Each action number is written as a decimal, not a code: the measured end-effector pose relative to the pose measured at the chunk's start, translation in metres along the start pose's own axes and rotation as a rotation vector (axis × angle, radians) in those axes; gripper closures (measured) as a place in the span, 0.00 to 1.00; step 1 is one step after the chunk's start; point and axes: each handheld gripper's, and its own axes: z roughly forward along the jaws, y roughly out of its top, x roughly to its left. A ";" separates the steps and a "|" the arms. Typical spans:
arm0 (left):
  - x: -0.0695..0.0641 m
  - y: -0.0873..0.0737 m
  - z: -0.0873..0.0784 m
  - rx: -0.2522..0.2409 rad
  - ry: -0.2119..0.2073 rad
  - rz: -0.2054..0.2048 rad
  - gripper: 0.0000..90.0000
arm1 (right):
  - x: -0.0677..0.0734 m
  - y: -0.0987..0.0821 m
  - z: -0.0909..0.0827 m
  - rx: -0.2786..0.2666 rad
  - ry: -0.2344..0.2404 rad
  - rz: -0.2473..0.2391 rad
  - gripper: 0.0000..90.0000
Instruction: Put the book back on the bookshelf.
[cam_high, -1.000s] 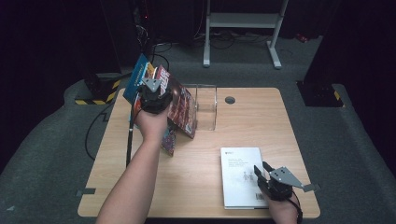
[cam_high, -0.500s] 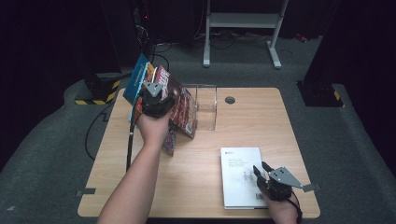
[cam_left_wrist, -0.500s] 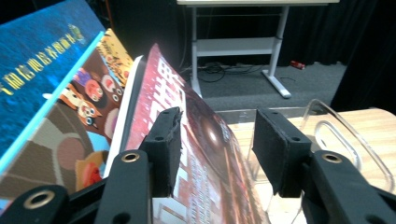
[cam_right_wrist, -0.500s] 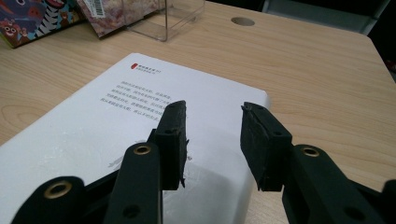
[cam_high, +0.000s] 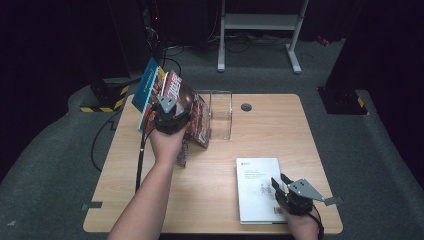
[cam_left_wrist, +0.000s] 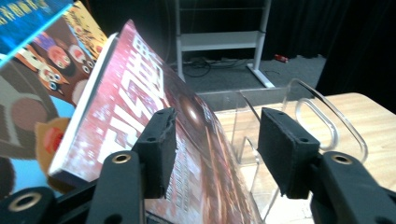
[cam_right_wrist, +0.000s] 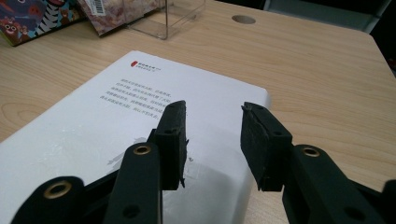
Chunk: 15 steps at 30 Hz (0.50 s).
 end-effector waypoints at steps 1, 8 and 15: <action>0.000 -0.001 0.000 -0.001 -0.004 0.002 0.50 | 0.000 0.000 0.000 0.001 0.000 0.001 0.68; -0.003 -0.011 -0.006 -0.012 -0.029 0.025 0.48 | 0.000 0.000 0.000 0.003 0.003 0.004 0.69; -0.011 -0.022 -0.011 -0.003 -0.076 0.034 0.48 | -0.001 0.000 0.000 0.005 0.007 0.002 0.68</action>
